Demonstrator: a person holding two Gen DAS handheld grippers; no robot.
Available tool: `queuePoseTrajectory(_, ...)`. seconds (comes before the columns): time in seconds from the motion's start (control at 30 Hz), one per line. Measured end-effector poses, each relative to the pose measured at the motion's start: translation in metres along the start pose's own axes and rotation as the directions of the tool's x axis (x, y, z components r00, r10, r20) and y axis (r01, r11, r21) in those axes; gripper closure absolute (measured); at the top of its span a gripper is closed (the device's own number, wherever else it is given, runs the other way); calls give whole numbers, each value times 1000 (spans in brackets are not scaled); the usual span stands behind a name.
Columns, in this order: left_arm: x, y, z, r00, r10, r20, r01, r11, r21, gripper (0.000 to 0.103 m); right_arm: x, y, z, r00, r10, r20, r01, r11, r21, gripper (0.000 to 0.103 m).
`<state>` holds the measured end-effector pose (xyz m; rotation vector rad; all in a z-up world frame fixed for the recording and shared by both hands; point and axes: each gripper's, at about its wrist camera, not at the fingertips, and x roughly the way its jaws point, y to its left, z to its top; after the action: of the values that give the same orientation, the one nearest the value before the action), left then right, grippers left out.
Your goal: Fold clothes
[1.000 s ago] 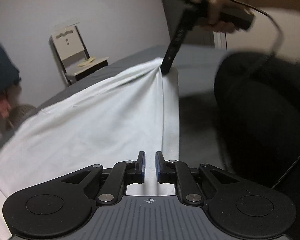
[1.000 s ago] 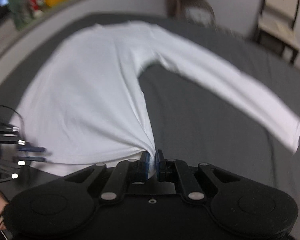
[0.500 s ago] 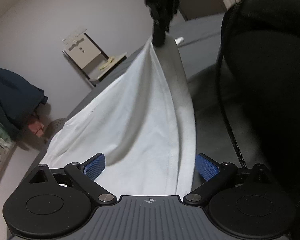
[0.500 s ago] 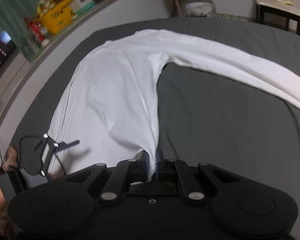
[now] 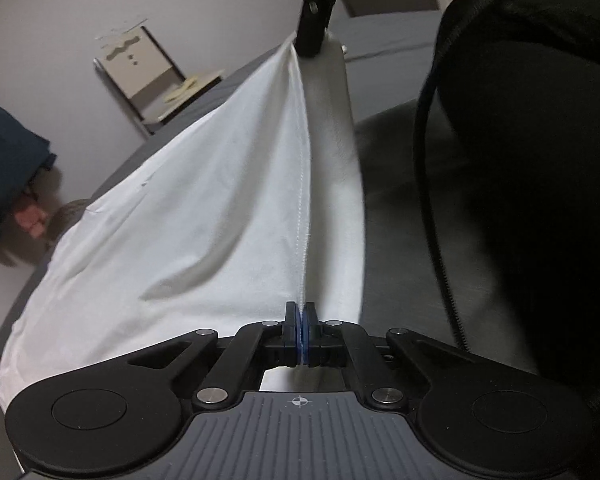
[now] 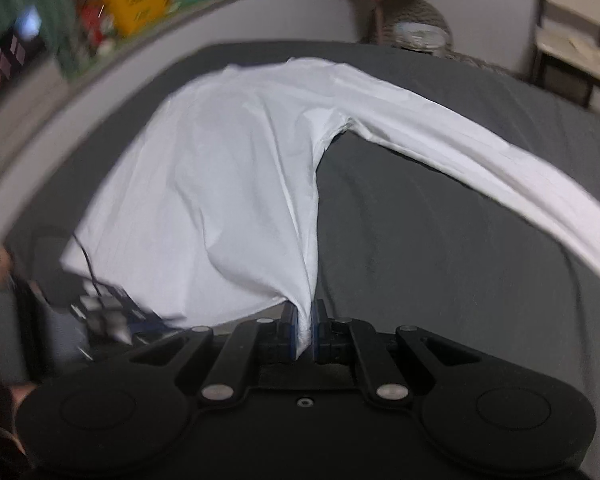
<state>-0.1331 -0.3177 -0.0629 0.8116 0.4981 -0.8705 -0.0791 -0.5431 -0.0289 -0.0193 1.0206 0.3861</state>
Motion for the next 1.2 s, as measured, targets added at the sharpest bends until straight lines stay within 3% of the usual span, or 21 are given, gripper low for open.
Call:
queuePoseTrajectory(0.13,-12,2,-7,997,-79,-23,80,995,62,103,18,21,0,992,-90,-84,66,967,-247,95)
queuePoseTrajectory(0.23,-16,5,-8,990,-131,-58,135,988,73,103,37,30,-2,979,-120,-163,55,933,-355,94)
queuePoseTrajectory(0.27,-15,6,-8,988,-139,-66,143,987,72,103,45,31,-3,973,-125,-196,44,927,-373,88)
queuePoseTrajectory(0.3,-15,6,-6,987,-144,-71,149,986,75,103,52,31,-3,966,-133,-224,37,920,-389,72)
queuePoseTrajectory(0.37,-14,5,-4,986,-148,-77,154,985,76,103,58,31,-4,960,-145,-238,35,910,-412,51)
queuePoseTrajectory(0.4,-13,4,-3,986,-145,-78,151,986,76,103,58,29,-4,961,-138,-241,28,911,-411,49)
queuePoseTrajectory(0.5,-9,3,0,987,-138,-78,144,987,73,103,49,13,6,969,-33,-247,-47,949,-311,49)
queuePoseTrajectory(0.6,-7,5,1,987,-140,-77,145,987,67,103,38,-13,25,994,48,-96,-58,993,-102,49)
queuePoseTrajectory(0.7,-5,6,3,987,-140,-84,147,986,77,103,46,-37,48,992,103,75,-113,983,145,50)
queuePoseTrajectory(0.87,-11,-1,1,986,-137,-95,147,982,116,103,106,-75,92,961,167,220,-255,844,471,52)
queuePoseTrajectory(1.07,-7,-6,3,988,-121,-98,131,986,101,103,188,-113,118,958,134,253,-277,654,704,56)
queuePoseTrajectory(1.13,-8,-6,1,989,-119,-87,126,988,87,103,207,-119,118,942,156,297,-331,573,750,61)
queuePoseTrajectory(1.17,-8,-5,0,990,-119,-80,126,989,81,103,216,-122,118,932,174,318,-361,533,766,69)
queuePoseTrajectory(1.2,-8,-4,-2,990,-119,-74,124,989,75,103,221,-123,119,932,174,318,-361,517,776,84)
